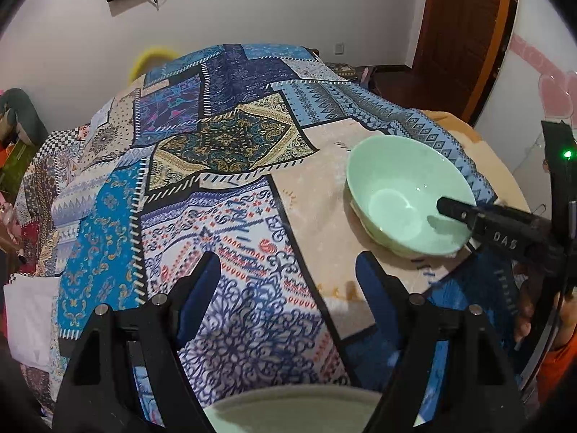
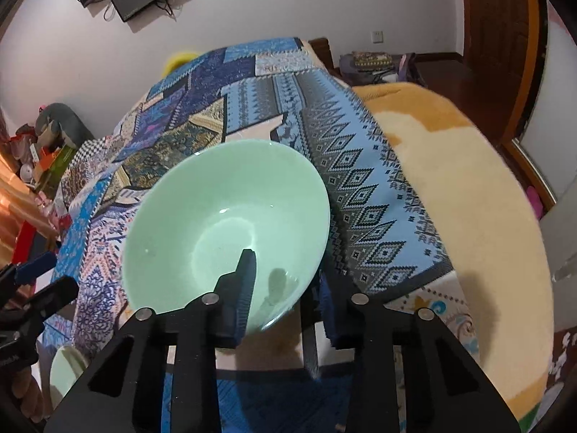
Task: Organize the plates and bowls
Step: 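Reach the left gripper to the mint green bowl and grasp its rim, then lift the mint green bowl with the left gripper and carry it toward the stack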
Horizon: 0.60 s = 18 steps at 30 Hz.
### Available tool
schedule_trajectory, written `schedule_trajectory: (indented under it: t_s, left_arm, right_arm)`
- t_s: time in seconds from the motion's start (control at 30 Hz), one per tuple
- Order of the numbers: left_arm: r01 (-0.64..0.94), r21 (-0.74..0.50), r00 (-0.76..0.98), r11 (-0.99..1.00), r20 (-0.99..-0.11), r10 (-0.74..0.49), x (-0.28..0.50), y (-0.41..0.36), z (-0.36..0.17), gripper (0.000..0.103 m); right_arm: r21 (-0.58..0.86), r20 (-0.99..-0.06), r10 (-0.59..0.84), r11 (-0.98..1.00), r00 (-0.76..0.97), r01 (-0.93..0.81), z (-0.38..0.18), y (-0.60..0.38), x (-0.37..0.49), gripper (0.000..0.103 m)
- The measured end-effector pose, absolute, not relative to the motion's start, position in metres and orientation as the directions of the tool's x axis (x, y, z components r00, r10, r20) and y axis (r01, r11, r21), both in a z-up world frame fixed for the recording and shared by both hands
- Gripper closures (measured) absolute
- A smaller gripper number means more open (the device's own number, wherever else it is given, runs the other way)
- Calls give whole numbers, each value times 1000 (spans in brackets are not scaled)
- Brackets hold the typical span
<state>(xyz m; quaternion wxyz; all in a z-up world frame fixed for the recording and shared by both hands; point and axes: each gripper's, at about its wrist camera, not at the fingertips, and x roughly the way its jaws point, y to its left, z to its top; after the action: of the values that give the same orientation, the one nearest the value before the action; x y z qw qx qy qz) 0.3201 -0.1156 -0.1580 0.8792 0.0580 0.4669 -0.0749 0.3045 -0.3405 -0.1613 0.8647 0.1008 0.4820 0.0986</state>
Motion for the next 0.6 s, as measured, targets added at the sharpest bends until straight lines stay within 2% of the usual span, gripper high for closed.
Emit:
schedule_trajectory:
  t_s: [0.2, 0.5, 0.6]
  left_arm:
    - [179, -10, 534, 984, -839, -105, 337, -123, -164, 26]
    - [159, -3, 475, 987, -876, -79, 353, -129, -189, 26]
    - [155, -13, 448, 988, -890, -83, 353, -125, -198, 34]
  right_arm:
    - [175, -814, 238, 970, 529, -167, -158, -326, 296, 77]
    - [191, -811, 320, 936, 490, -295, -154, -303, 277, 78]
    - [201, -813, 340, 926, 472, -320, -155, -298, 272, 78]
